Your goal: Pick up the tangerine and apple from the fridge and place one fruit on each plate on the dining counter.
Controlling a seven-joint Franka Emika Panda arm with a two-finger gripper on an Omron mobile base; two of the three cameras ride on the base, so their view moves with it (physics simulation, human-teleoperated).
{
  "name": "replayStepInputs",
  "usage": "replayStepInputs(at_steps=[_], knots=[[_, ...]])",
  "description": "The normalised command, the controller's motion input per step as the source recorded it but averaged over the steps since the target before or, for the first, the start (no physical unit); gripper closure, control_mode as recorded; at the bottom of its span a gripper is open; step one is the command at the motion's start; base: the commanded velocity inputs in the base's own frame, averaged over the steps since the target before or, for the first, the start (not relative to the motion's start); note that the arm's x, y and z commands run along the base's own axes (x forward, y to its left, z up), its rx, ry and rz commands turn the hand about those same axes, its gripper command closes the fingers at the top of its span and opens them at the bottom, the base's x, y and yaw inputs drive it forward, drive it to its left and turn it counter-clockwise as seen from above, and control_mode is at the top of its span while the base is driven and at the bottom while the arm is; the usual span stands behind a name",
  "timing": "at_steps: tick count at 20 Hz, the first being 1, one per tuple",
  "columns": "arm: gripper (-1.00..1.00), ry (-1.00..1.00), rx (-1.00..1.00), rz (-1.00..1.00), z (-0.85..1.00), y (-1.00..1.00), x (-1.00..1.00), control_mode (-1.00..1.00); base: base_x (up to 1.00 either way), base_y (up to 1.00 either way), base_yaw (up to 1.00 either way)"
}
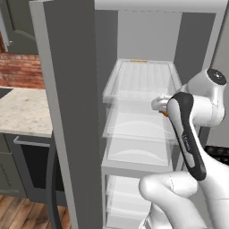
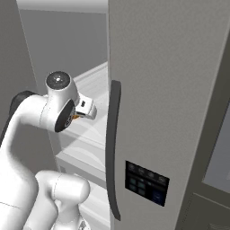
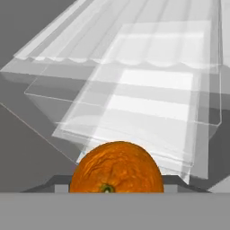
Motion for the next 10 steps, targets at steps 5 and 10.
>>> replayStepInputs(at_steps=[5, 10], knots=[[1.00, 0.08, 0.00, 0.00, -0.02, 0.07, -1.00, -1.00, 0.00, 0.00, 0.00], [1.00, 0.06, -0.05, 0.00, -0.08, 0.00, -0.79, -1.00, 0.00, 0.00, 0.00]])
